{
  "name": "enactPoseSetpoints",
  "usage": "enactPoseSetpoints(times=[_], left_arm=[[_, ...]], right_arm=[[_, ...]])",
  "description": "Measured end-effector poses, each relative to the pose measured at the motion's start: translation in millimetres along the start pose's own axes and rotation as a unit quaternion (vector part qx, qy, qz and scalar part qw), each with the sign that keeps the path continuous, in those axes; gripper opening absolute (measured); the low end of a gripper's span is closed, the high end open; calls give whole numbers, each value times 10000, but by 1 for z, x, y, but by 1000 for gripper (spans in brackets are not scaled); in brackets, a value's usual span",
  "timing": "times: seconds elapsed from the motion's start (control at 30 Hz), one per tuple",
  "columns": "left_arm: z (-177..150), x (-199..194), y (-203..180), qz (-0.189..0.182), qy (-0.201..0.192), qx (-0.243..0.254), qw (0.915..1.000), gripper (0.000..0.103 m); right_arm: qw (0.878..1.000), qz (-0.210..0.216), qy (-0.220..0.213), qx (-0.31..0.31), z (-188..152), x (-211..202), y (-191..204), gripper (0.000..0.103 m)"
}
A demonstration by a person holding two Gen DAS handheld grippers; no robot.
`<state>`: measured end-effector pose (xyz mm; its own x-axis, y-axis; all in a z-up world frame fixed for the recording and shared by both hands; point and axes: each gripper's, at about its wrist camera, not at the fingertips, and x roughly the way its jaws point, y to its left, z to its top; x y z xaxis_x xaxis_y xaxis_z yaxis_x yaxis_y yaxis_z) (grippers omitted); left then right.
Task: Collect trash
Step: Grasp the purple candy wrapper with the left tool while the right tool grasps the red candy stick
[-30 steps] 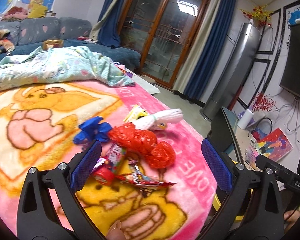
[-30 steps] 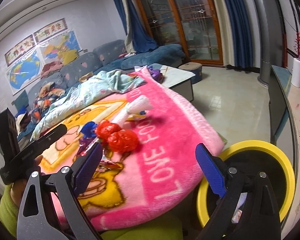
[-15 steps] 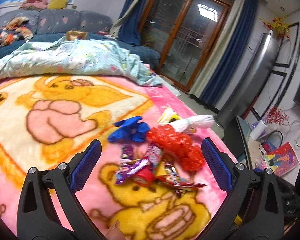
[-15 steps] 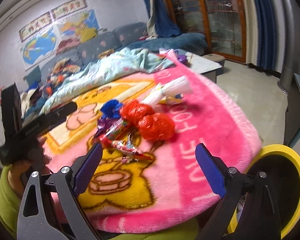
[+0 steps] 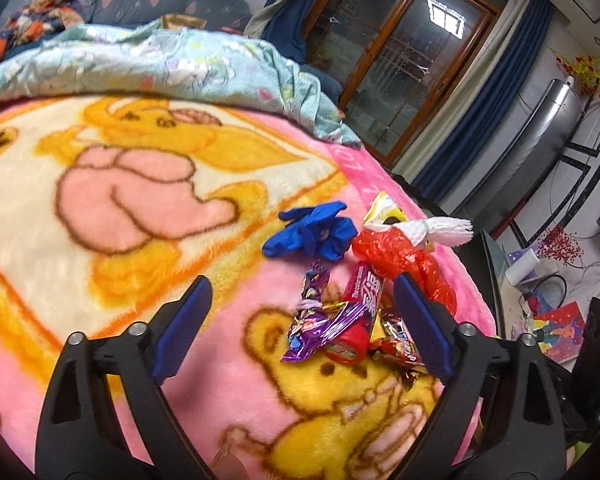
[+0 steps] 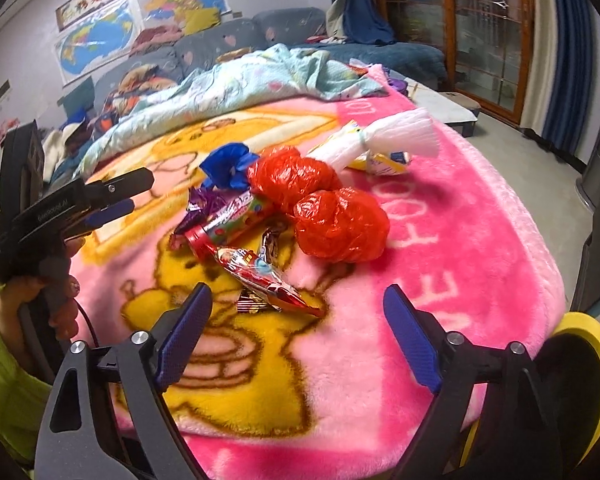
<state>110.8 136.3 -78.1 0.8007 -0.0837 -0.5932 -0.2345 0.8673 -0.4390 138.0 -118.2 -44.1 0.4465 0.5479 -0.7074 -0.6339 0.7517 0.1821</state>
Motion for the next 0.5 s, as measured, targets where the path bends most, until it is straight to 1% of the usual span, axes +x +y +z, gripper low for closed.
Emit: enactPoseSetpoints(times=[0.07, 0.17, 0.23, 0.27, 0.3, 0.33, 0.37, 0.43, 0.5], left_arm=[[-2, 4, 3, -84, 91, -75, 9999, 77], [-4, 11, 7, -231, 236, -218, 9992, 70], [-5, 14, 8, -326, 291, -296, 9986, 69], [-6, 16, 9, -384, 313, -325, 9982, 65], [-6, 17, 9, -446, 348, -358, 9978, 63], [-7, 19, 9, -505, 385, -380, 9973, 62], [-8, 21, 9, -543, 416, -400, 9969, 60], [-10, 24, 10, -577, 478, -433, 9962, 57], [-11, 27, 11, -647, 541, -487, 9953, 53]], right_arm=[[10000, 17, 52, -25, 0, 6, -1, 78], [9999, 21, 124, -113, 0, 15, -2, 71], [9997, 80, 185, -162, 0, 20, -2, 64], [9996, 99, 206, -186, -1, 22, -2, 62], [9994, 127, 241, -228, -2, 24, -2, 58], [9991, 164, 275, -266, -2, 25, -1, 51], [9989, 196, 314, -300, -3, 27, 0, 47], [9981, 276, 418, -360, -6, 29, 2, 32], [9976, 340, 455, -406, -9, 29, 4, 29]])
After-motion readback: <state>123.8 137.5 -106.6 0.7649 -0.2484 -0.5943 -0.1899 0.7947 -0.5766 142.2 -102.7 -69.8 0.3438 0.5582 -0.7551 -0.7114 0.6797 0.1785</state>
